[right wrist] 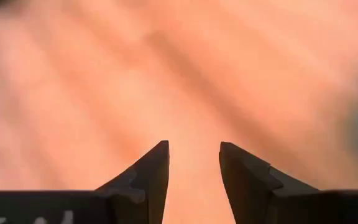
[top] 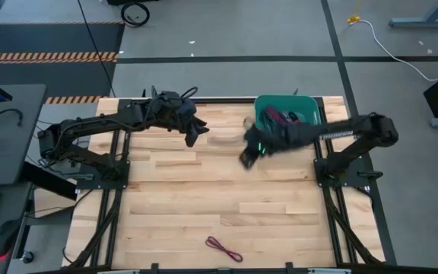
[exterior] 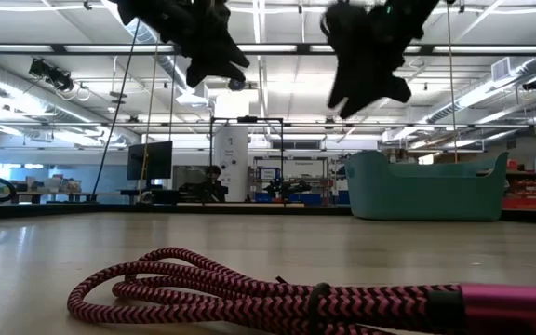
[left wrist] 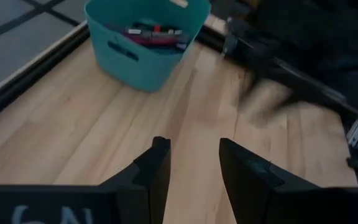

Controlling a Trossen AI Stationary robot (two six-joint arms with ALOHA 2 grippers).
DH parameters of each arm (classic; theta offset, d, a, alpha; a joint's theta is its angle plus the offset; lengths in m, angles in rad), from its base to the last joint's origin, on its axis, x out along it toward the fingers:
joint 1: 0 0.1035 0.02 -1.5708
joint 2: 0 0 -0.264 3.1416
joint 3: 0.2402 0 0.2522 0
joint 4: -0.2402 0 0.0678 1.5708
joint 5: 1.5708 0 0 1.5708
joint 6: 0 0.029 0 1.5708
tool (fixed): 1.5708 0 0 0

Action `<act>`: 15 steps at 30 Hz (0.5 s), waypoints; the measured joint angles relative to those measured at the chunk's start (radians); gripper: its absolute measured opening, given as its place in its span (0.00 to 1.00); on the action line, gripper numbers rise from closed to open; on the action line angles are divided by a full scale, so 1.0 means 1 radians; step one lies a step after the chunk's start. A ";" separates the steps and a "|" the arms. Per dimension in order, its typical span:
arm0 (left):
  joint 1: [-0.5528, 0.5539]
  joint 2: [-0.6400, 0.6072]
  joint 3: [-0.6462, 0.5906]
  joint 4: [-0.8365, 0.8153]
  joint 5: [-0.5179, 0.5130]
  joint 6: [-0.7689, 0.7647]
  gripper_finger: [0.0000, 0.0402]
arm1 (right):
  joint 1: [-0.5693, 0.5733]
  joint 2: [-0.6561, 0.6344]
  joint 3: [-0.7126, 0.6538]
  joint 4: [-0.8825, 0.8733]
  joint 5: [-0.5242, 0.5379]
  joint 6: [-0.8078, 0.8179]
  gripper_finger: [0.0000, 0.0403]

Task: Pick and place USB-C Cables
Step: Put the pink charger cable into the blue bin

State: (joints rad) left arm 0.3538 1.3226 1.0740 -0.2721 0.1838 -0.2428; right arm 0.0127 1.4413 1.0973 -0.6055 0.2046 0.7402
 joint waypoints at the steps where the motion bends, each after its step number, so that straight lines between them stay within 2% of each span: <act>1: 0.000 0.000 0.000 -0.014 0.001 0.000 0.35 | 0.060 0.017 0.000 0.041 -0.001 0.006 0.36; 7: 0.000 -0.007 0.000 -0.144 0.054 0.036 0.35 | 0.372 0.149 0.000 0.319 -0.130 0.071 0.37; 11: -0.005 -0.010 0.000 -0.251 0.097 0.099 0.35 | 0.523 0.277 0.004 0.594 -0.212 0.010 0.37; 13: -0.014 -0.009 -0.001 -0.295 0.101 0.124 0.35 | 0.579 0.351 0.041 0.644 -0.217 -0.031 0.37; 15: -0.024 -0.009 -0.001 -0.341 0.102 0.149 0.35 | 0.617 0.427 0.102 0.607 -0.218 -0.041 0.37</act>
State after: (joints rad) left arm 0.3294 1.3132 1.0733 -0.6126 0.2855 -0.0937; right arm 0.6298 1.8682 1.1991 0.0013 -0.0135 0.6994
